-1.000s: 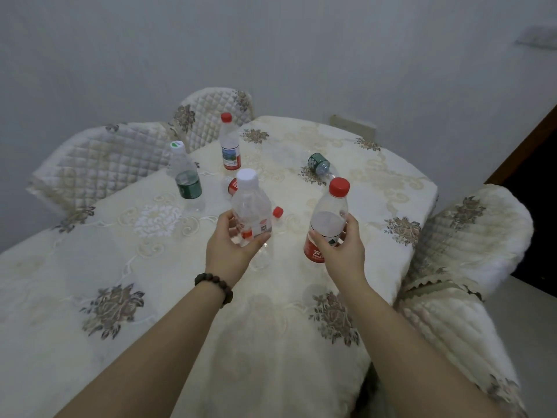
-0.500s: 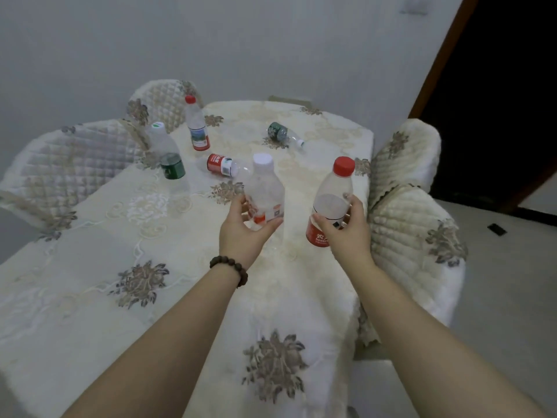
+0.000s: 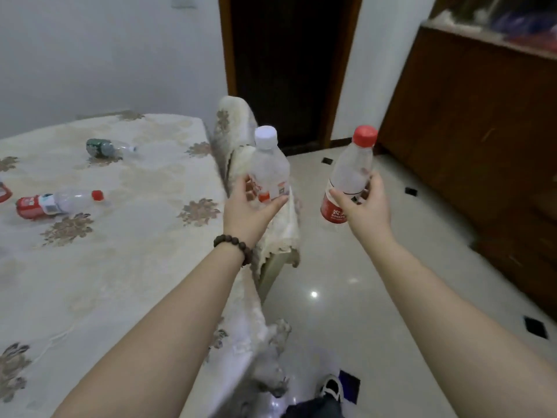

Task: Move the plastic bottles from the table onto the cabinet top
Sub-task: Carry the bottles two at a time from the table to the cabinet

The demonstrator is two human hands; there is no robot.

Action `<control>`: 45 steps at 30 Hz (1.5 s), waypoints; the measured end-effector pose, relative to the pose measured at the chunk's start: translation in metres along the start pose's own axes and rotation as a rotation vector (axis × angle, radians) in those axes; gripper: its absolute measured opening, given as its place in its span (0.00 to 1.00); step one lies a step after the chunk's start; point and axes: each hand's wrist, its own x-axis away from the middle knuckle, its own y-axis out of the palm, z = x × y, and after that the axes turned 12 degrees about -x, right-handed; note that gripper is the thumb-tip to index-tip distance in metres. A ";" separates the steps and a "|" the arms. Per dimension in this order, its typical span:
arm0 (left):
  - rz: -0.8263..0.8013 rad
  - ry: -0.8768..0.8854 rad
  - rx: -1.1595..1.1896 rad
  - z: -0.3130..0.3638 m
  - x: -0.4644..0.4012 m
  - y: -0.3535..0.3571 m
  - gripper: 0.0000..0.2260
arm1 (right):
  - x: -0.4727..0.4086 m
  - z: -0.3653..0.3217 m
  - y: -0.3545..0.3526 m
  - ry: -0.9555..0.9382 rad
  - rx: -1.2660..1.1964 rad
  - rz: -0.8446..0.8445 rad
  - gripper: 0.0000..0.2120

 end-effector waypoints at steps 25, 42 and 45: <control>-1.081 0.452 0.119 0.278 0.274 0.473 0.27 | 0.203 0.017 -0.557 0.106 0.174 1.140 0.26; -1.597 0.748 0.221 0.427 0.558 0.689 0.26 | 0.385 0.016 -0.790 0.189 0.178 1.763 0.28; -1.675 0.781 0.212 0.448 0.592 0.726 0.26 | 0.397 0.022 -0.825 0.185 0.193 1.841 0.29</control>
